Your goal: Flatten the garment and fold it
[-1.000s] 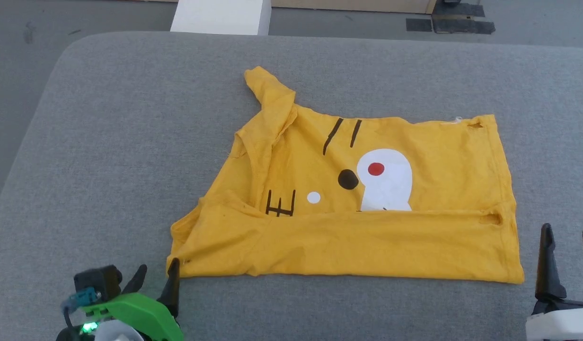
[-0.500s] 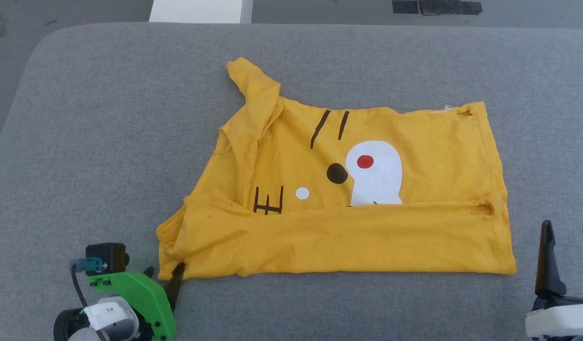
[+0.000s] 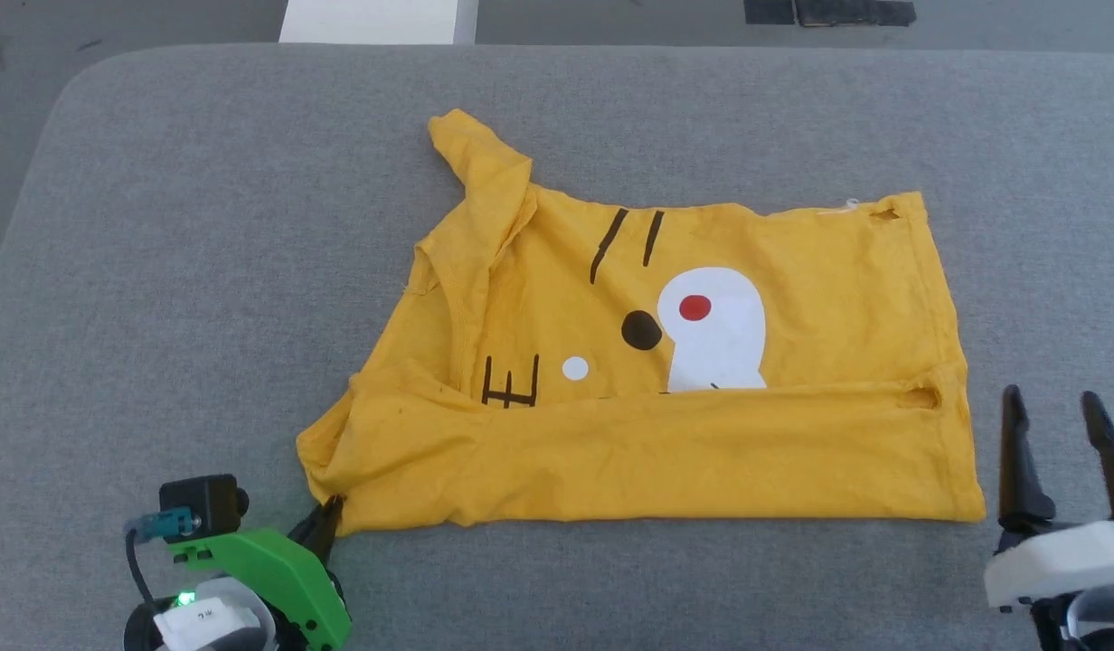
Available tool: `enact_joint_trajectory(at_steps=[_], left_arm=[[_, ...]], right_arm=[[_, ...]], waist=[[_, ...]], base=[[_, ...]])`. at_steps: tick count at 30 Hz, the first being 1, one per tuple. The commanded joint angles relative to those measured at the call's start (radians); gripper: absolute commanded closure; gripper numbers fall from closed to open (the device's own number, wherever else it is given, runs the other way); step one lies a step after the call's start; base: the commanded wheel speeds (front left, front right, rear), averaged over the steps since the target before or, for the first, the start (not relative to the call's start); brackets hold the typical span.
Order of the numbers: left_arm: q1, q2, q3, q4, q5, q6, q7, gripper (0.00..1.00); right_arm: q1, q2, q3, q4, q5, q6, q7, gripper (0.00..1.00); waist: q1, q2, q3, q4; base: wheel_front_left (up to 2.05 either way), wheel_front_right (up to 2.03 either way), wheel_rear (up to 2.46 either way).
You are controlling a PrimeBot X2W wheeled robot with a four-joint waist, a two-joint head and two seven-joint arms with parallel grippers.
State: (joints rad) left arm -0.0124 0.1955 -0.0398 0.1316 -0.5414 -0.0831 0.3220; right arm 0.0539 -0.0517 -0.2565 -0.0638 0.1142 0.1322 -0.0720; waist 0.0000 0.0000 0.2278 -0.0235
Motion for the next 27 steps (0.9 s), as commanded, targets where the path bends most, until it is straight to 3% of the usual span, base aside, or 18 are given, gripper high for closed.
enact_joint_trajectory(at_steps=[1, 8, 12, 17, 25, 26, 27], left_arm=[[0.015, -0.006, 0.001, -0.012, -0.004, 0.004, -0.009, 1.00], [0.026, -0.008, -0.001, -0.067, -0.002, 0.012, -0.023, 1.00], [0.016, -0.008, -0.010, -0.077, 0.000, 0.014, -0.019, 1.00], [0.002, -0.009, -0.019, -0.078, -0.002, 0.014, -0.014, 1.00], [-0.015, 0.000, -0.018, -0.079, -0.006, 0.019, -0.008, 1.00], [-0.016, 0.001, -0.017, -0.080, -0.007, 0.020, -0.008, 1.00], [-0.018, 0.002, -0.016, -0.081, -0.008, 0.021, -0.008, 1.00]], right_arm=[[-0.020, -0.008, 0.009, -0.008, 0.004, -0.002, 0.049, 0.00], [-0.038, -0.071, -0.017, -0.012, 0.049, -0.002, 0.418, 0.00], [-0.032, -0.089, -0.009, -0.014, 0.063, -0.002, 0.569, 0.00], [-0.020, -0.093, -0.001, 0.008, 0.071, -0.002, 0.681, 0.00], [-0.019, -0.067, 0.023, 0.049, 0.089, -0.002, 0.737, 0.00], [-0.023, -0.064, 0.025, 0.056, 0.091, -0.002, 0.736, 0.53], [-0.029, -0.062, 0.031, 0.065, 0.090, -0.002, 0.732, 0.84]], waist=[[0.0000, 0.0000, 0.005, 0.004], [0.0000, 0.0000, 0.020, 0.018], [0.0000, 0.0000, 0.027, 0.025], [0.0000, 0.0000, 0.038, 0.032], [0.0000, 0.0000, 0.055, 0.035], [0.0000, 0.0000, 0.057, 0.034], [0.0000, 0.0000, 0.059, 0.033]], base=[[0.00, 0.00, 0.00], [0.00, 0.00, 0.00], [0.00, 0.00, 0.00], [0.00, 0.00, 0.00], [0.00, 0.00, 0.00], [0.00, 0.00, 0.00], [0.00, 0.00, 0.00]])
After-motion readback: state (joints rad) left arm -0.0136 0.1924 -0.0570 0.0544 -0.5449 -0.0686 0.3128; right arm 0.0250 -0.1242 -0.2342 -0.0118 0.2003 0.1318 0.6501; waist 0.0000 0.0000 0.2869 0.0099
